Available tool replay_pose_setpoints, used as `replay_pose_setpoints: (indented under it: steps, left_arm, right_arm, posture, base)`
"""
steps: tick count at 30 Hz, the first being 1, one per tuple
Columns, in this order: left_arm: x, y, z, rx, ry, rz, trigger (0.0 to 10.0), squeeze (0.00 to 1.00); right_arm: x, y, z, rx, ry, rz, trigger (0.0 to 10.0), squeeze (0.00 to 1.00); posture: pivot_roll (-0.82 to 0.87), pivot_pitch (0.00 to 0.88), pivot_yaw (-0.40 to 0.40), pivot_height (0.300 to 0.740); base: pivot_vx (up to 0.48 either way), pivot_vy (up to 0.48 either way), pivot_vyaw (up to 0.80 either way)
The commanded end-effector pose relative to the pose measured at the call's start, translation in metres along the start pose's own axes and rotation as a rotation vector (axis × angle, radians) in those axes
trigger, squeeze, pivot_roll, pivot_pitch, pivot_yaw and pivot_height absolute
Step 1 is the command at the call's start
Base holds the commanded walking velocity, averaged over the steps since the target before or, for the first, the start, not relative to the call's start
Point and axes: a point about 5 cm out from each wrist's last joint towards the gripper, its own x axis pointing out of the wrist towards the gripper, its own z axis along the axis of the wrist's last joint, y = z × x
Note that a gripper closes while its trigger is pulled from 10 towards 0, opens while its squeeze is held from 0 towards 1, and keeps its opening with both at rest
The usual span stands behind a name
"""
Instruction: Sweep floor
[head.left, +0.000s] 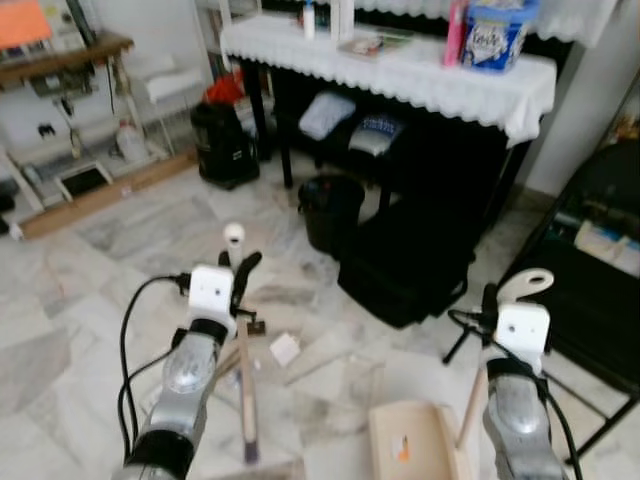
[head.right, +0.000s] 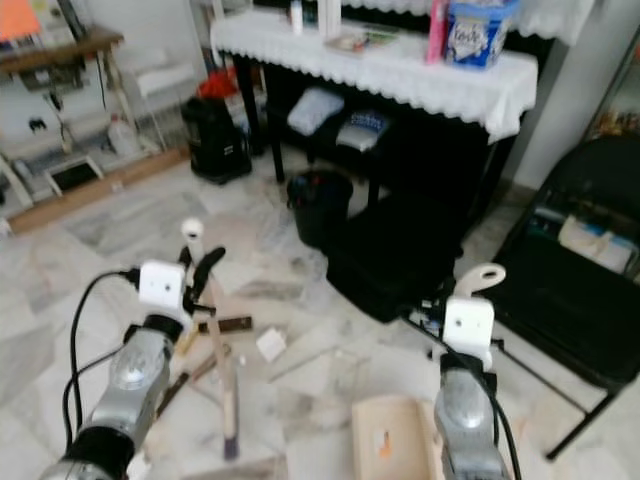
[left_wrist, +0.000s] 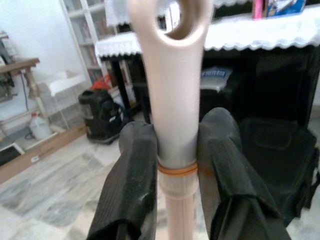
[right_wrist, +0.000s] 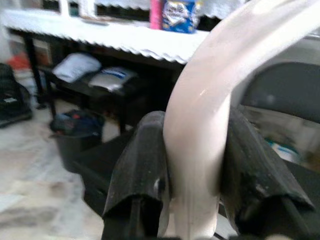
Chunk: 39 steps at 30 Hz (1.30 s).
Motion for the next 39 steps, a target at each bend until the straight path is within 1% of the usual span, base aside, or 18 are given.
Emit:
replay_pose_setpoints:
  steps: [1, 4, 14, 27, 30, 36, 39]
  left_arm:
    - [0.0081, -0.0021, 0.0131, 0.008, -0.062, -0.006, 10.0, 0.00]
    - [0.0084, -0.0026, 0.0131, 0.008, -0.061, -0.003, 10.0, 0.00]
    - [0.0082, -0.0036, 0.0125, 0.001, -0.062, 0.008, 10.0, 0.00]
    - [0.0064, -0.0022, 0.0122, 0.002, -0.065, 0.011, 10.0, 0.00]
    - [0.0059, -0.0023, 0.0120, 0.003, -0.064, 0.012, 10.0, 0.00]
    - [0.0055, -0.0035, 0.0116, 0.002, -0.062, 0.008, 10.0, 0.00]
    - [0.0053, -0.0037, 0.0114, 0.002, -0.062, 0.007, 10.0, 0.00]
  right_arm:
    - [0.0042, -0.0026, 0.0071, 0.030, -0.028, -0.013, 10.0, 0.00]
    - [0.0049, -0.0036, 0.0077, 0.024, -0.033, -0.011, 10.0, 0.00]
    - [0.0078, -0.0043, 0.0105, 0.016, -0.045, -0.004, 10.0, 0.00]
    - [0.0060, -0.0040, 0.0096, 0.009, -0.042, -0.003, 10.0, 0.00]
    - [0.0052, -0.0031, 0.0098, -0.021, -0.047, 0.013, 10.0, 0.00]
    - [0.0047, -0.0022, 0.0102, -0.024, -0.053, 0.024, 10.0, 0.00]
    - [0.0046, -0.0026, 0.0093, -0.012, -0.045, 0.014, 10.0, 0.00]
  posture:
    - [-0.05, 0.000, 0.056, 0.740]
    - [-0.05, 0.000, 0.052, 0.740]
    - [-0.05, 0.000, 0.042, 0.740]
    - [-0.05, 0.000, 0.042, 0.740]
    - [-0.04, 0.000, 0.040, 0.740]
    - [-0.04, 0.000, 0.039, 0.740]
    - [-0.04, 0.000, 0.039, 0.740]
  base:
    - [0.300, 0.000, -0.80]
    - [0.300, 0.000, -0.80]
    - [0.299, 0.000, 0.00]
    - [0.300, 0.000, 0.00]
    - [0.299, 0.000, 0.00]
    - [0.297, 0.000, 0.72]
    - [0.298, 0.000, 0.14]
